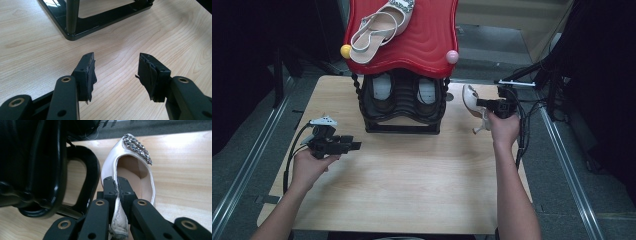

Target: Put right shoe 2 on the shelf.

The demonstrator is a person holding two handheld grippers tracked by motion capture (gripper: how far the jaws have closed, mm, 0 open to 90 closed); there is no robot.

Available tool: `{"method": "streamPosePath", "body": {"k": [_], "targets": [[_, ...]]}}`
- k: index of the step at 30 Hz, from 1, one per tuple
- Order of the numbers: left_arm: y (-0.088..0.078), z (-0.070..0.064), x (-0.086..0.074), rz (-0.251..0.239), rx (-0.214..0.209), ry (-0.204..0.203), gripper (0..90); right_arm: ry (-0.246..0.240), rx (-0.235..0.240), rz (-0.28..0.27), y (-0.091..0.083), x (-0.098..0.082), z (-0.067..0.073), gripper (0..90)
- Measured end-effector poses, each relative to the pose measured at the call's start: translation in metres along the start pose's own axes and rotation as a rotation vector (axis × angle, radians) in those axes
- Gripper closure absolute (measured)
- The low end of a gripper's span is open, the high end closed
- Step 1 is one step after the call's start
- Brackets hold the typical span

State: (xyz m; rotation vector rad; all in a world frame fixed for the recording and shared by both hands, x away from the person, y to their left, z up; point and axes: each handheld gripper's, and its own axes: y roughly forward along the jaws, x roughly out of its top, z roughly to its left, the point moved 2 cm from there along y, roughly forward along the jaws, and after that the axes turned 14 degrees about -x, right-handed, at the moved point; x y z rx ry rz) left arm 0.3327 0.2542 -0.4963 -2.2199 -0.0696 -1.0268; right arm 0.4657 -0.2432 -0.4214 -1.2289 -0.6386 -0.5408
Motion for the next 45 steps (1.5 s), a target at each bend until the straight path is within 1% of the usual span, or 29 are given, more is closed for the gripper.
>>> {"method": "streamPosePath", "body": {"k": [1,3,15,19,20,21,24,27,30,35,36,39,45], "targets": [[0.0,0.0,0.0,0.0,-0.002,-0.001,48.1,0.0,0.005,-0.004,-0.005,0.005,0.003,88.5],[0.001,0.0,0.0,0.003,-0.002,0.002,48.1,-0.003,0.006,-0.009,-0.006,0.008,0.004,88.4],[0.003,-0.002,0.0,0.006,-0.007,0.006,48.1,0.002,0.037,-0.056,-0.038,0.044,0.021,88.5],[0.004,-0.003,0.001,0.007,-0.011,0.006,48.2,0.011,0.082,-0.083,-0.049,0.056,0.028,88.5],[0.004,-0.003,0.001,0.007,-0.011,0.007,48.2,0.012,0.089,-0.093,-0.054,0.061,0.032,88.4],[0.004,-0.003,0.001,0.008,-0.008,0.007,48.2,0.012,0.089,-0.093,-0.054,0.061,0.032,88.4],[0.004,-0.003,0.001,0.008,-0.011,0.009,48.2,0.018,0.104,-0.107,-0.062,0.07,0.037,88.5],[0.004,-0.003,0.001,0.004,-0.013,0.01,48.2,0.011,0.099,-0.116,-0.071,0.08,0.043,88.5],[0.005,-0.004,0.002,0.005,-0.013,0.013,48.1,0.012,0.111,-0.131,-0.08,0.089,0.048,88.5],[0.006,-0.004,0.002,0.001,-0.015,0.011,48.2,-0.009,0.104,-0.153,-0.095,0.103,0.058,88.4],[0.006,-0.004,0.002,0.002,-0.016,0.011,48.2,-0.014,0.104,-0.164,-0.099,0.106,0.06,88.4],[0.006,-0.005,0.002,0.007,-0.02,0.013,48.2,-0.01,0.124,-0.177,-0.107,0.115,0.065,88.4],[0.007,-0.005,0.002,0.016,-0.024,0.016,48.2,-0.034,0.114,-0.196,-0.122,0.134,0.079,88.4]]}}
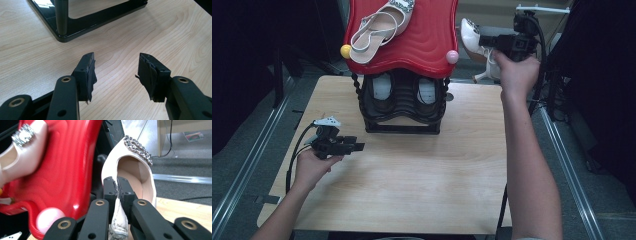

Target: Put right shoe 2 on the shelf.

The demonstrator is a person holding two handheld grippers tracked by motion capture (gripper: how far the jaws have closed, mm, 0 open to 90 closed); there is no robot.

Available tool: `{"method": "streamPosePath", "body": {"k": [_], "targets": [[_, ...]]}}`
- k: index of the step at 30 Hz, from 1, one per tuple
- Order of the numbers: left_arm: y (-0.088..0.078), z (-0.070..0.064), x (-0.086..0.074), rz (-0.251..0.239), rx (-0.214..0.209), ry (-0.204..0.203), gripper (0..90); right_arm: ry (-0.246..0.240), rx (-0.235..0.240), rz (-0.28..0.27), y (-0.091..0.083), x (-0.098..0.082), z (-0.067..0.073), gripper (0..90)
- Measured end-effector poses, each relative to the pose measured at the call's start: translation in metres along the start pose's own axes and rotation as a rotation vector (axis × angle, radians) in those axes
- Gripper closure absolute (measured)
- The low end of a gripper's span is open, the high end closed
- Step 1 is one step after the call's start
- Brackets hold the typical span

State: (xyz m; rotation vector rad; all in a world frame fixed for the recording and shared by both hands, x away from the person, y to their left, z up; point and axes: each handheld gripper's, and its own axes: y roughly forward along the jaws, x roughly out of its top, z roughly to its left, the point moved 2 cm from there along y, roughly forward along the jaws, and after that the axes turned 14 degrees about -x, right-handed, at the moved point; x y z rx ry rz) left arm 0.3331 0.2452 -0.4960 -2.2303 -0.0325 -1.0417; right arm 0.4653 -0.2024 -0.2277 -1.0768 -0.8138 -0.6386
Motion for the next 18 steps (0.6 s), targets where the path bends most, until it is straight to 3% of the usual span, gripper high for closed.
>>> {"method": "streamPosePath", "body": {"k": [6,15,18], "targets": [[0.0,0.0,0.0,0.004,-0.001,0.003,48.2,0.011,0.01,-0.021,-0.009,0.019,0.012,88.4],[0.001,-0.001,0.0,0.004,-0.002,0.003,48.3,-0.024,-0.007,-0.065,-0.026,0.046,0.037,88.4],[0.001,-0.001,0.0,0.0,-0.002,0.003,48.2,-0.02,0.007,-0.09,-0.031,0.055,0.043,88.5]]}}
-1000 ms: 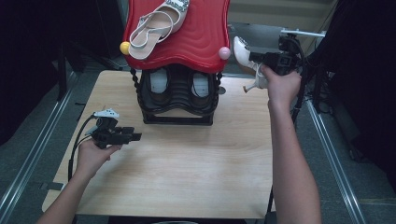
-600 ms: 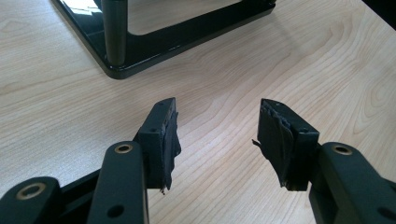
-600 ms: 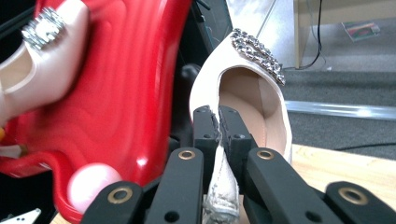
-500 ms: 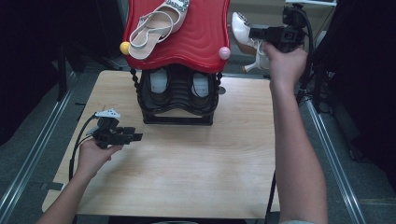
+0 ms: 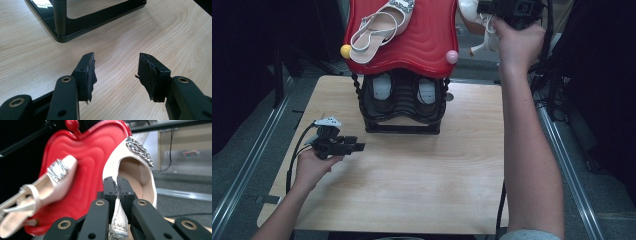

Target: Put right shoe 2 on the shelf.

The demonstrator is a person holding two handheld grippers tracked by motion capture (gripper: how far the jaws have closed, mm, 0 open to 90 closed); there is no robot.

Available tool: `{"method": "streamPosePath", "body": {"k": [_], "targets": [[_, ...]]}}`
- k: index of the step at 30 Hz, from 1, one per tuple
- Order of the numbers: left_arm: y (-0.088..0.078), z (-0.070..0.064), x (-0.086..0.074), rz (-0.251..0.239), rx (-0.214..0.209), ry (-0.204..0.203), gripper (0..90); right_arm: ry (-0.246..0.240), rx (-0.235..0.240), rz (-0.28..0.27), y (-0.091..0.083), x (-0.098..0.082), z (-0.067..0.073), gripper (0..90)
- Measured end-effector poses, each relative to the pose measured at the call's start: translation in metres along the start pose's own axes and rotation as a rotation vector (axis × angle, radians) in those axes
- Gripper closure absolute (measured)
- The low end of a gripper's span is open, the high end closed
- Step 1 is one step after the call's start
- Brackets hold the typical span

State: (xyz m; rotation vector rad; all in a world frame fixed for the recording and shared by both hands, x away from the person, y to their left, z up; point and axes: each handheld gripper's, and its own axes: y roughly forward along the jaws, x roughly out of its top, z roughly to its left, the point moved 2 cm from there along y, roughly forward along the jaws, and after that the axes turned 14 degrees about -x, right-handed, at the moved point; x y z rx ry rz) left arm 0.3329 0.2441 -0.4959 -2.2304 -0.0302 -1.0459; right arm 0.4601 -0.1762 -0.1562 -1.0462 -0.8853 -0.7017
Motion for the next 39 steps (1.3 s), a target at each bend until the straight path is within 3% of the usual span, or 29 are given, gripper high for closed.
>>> {"method": "streamPosePath", "body": {"k": [4,9,15,19,27,39], "targets": [[0.001,0.0,0.0,0.004,-0.003,0.0,48.2,0.005,0.026,-0.013,-0.001,0.009,0.013,88.4],[0.0,-0.001,0.0,0.0,-0.002,0.002,48.2,-0.007,0.054,-0.009,0.011,0.013,0.035,88.4],[0.0,-0.001,0.0,-0.002,-0.006,0.005,48.2,-0.025,0.065,-0.002,0.031,0.008,0.055,88.4],[0.0,-0.001,0.0,-0.001,-0.007,0.004,48.2,-0.033,0.076,-0.008,0.035,0.003,0.066,88.3],[0.002,-0.002,0.0,0.006,-0.006,0.011,48.2,-0.032,0.09,0.045,0.048,-0.013,0.081,88.0],[0.002,-0.002,0.0,0.006,-0.008,0.012,48.2,-0.001,0.105,0.021,0.053,-0.02,0.085,87.4]]}}
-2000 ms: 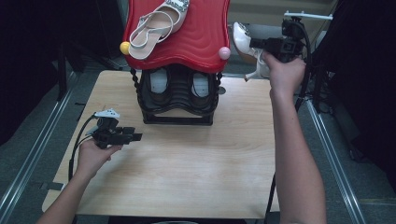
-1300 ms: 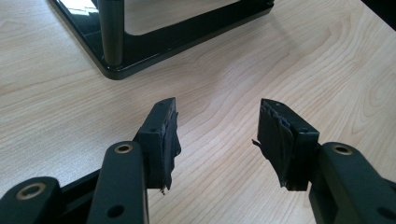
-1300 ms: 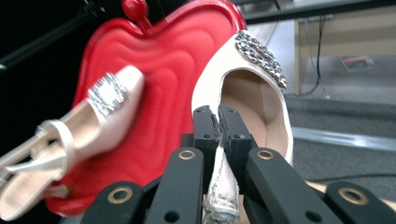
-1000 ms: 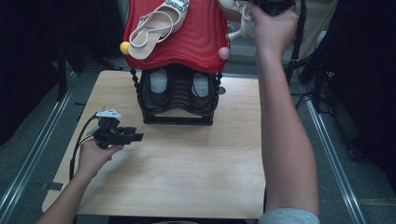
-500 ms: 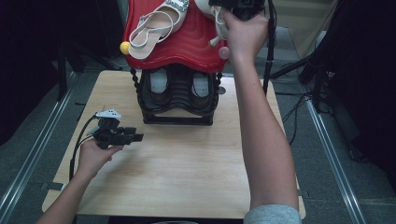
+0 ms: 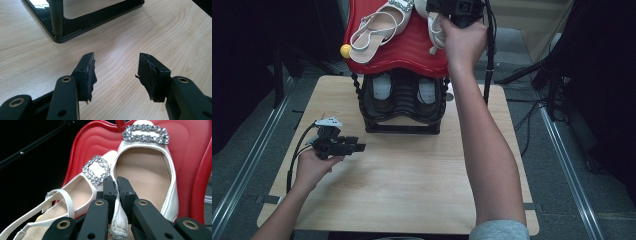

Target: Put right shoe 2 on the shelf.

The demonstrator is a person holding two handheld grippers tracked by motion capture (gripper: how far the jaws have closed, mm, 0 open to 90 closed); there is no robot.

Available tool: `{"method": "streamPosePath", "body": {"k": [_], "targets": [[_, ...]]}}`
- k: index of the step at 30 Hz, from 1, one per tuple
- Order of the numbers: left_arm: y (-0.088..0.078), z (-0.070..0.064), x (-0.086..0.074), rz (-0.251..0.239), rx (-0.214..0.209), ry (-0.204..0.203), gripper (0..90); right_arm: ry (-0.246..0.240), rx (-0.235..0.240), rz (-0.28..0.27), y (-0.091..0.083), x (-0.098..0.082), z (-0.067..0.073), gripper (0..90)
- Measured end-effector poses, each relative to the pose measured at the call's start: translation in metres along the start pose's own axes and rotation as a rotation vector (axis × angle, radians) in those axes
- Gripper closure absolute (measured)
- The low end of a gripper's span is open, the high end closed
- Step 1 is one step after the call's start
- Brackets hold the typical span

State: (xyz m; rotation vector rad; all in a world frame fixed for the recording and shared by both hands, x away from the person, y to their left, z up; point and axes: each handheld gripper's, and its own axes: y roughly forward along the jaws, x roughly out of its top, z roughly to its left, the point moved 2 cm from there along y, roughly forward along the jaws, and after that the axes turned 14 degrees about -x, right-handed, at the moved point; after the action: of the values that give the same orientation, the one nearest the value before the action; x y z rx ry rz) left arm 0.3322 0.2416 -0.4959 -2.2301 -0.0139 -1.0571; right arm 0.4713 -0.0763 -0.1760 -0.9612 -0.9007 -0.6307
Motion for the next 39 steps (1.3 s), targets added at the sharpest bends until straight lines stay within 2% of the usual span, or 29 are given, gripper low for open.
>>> {"method": "streamPosePath", "body": {"k": [7,11,15,20,25,28,33,39], "targets": [[0.001,0.001,0.0,0.004,-0.001,-0.001,48.2,-0.025,-0.018,-0.017,-0.001,-0.002,-0.001,88.1],[0.002,0.0,0.0,0.006,0.0,0.003,48.2,-0.043,-0.033,-0.03,0.0,-0.004,0.003,88.1],[0.002,0.0,0.0,0.005,0.001,0.0,48.2,-0.045,-0.032,-0.028,0.002,-0.005,0.004,88.1],[0.003,0.0,0.0,0.008,0.0,0.001,48.2,-0.058,-0.061,-0.044,0.001,-0.005,0.005,88.1],[0.003,0.0,0.0,0.008,0.0,0.002,48.2,-0.086,-0.078,-0.052,0.008,-0.01,0.016,87.8],[0.002,0.0,0.0,0.007,0.001,0.004,48.2,-0.099,-0.08,-0.043,0.013,-0.013,0.02,87.5],[0.002,0.0,0.0,0.007,0.001,0.002,48.1,-0.087,-0.053,-0.031,0.015,-0.016,0.016,86.4],[0.002,0.0,0.0,0.006,-0.001,0.002,48.1,-0.131,-0.068,-0.016,0.014,-0.014,0.017,86.1]]}}
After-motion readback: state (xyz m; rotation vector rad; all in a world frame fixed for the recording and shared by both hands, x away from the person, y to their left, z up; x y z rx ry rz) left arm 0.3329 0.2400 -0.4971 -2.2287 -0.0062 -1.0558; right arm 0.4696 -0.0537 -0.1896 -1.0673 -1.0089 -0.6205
